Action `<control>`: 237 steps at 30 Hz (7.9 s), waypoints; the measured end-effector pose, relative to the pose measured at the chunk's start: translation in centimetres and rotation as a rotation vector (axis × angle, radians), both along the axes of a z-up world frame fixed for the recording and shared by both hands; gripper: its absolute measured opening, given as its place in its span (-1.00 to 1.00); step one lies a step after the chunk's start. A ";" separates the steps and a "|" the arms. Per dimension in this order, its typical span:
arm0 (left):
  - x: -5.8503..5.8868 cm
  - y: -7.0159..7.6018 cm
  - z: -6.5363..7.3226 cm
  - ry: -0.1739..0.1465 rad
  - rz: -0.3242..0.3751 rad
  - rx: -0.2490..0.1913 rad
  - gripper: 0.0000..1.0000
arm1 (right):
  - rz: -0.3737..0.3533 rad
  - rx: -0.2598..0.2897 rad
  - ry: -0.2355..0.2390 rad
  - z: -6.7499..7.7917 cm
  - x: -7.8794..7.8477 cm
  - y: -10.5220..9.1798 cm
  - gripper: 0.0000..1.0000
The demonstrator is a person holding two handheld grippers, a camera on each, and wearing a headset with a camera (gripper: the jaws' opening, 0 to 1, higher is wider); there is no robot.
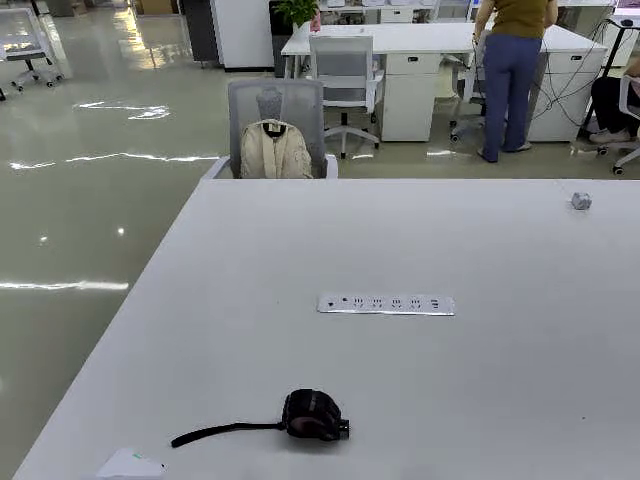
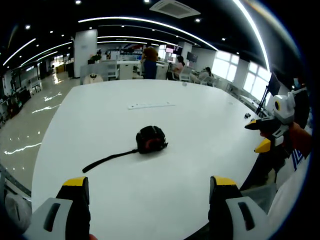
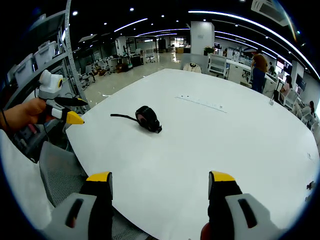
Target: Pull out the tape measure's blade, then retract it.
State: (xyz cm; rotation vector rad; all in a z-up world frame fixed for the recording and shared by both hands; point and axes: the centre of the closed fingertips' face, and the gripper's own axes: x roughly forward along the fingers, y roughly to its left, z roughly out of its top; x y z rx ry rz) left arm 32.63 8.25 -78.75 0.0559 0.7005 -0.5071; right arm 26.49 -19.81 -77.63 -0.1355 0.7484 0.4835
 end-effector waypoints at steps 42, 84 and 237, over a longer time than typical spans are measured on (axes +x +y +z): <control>3.9 -2.8 -1.6 0.018 -0.065 0.003 0.90 | 0.067 -0.024 0.007 -0.9 4.6 1.0 0.54; 7.2 -3.5 -3.8 0.039 -0.135 0.032 0.83 | 0.192 -0.081 0.037 -3.4 9.2 2.6 0.45; 14.5 -13.3 -11.4 -0.044 -1.027 0.285 -0.16 | 0.865 -0.249 -0.013 -15.5 19.5 12.7 -0.53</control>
